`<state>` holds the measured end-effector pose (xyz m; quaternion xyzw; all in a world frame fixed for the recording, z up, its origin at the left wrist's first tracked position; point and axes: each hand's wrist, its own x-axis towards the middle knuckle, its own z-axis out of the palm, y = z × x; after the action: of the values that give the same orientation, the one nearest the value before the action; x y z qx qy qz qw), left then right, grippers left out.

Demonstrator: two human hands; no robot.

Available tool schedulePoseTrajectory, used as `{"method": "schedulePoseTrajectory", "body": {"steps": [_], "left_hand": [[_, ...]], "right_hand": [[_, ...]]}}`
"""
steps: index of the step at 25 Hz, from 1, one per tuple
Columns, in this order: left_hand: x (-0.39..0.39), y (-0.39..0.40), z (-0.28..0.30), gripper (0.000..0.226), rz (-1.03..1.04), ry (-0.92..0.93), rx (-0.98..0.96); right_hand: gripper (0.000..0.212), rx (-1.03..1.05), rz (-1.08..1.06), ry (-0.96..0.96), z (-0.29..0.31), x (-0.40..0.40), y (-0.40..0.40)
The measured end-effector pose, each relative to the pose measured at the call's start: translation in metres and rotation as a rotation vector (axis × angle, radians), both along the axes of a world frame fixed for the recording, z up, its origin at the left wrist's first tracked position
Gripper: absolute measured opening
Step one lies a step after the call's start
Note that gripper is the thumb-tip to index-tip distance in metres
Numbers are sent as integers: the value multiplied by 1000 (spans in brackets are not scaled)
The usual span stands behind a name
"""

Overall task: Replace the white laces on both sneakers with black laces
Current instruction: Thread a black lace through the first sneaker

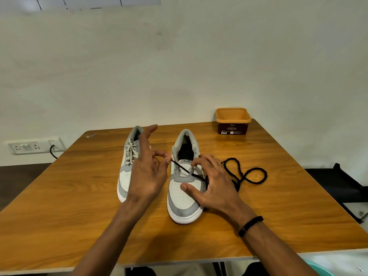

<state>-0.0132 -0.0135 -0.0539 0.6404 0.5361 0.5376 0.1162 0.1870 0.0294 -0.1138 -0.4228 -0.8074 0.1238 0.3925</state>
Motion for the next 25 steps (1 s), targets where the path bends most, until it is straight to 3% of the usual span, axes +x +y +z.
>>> {"method": "schedulePoseTrajectory", "body": {"steps": [8,13,16,18,22,25], "left_hand": [[-12,-3,-24,65,-142,-366,-258],[5,-6,-31,63,-208,-495,-202],[2,-3,-30,64,-175,-566,-175],[1,-4,-35,67,-120,-485,-182],[21,-3,-57,73,-139,-146,-235],[32,13,-65,68,-24,-39,-278]], "right_hand": [[61,-45,-13,-34,4,-4,-4],[35,189,-45,-70,17,-31,-15],[26,110,-27,48,29,-39,-17],[22,4,-25,138,32,-34,-15],[15,-237,34,370,43,-25,-11],[15,-227,97,297,53,-19,-9]]}}
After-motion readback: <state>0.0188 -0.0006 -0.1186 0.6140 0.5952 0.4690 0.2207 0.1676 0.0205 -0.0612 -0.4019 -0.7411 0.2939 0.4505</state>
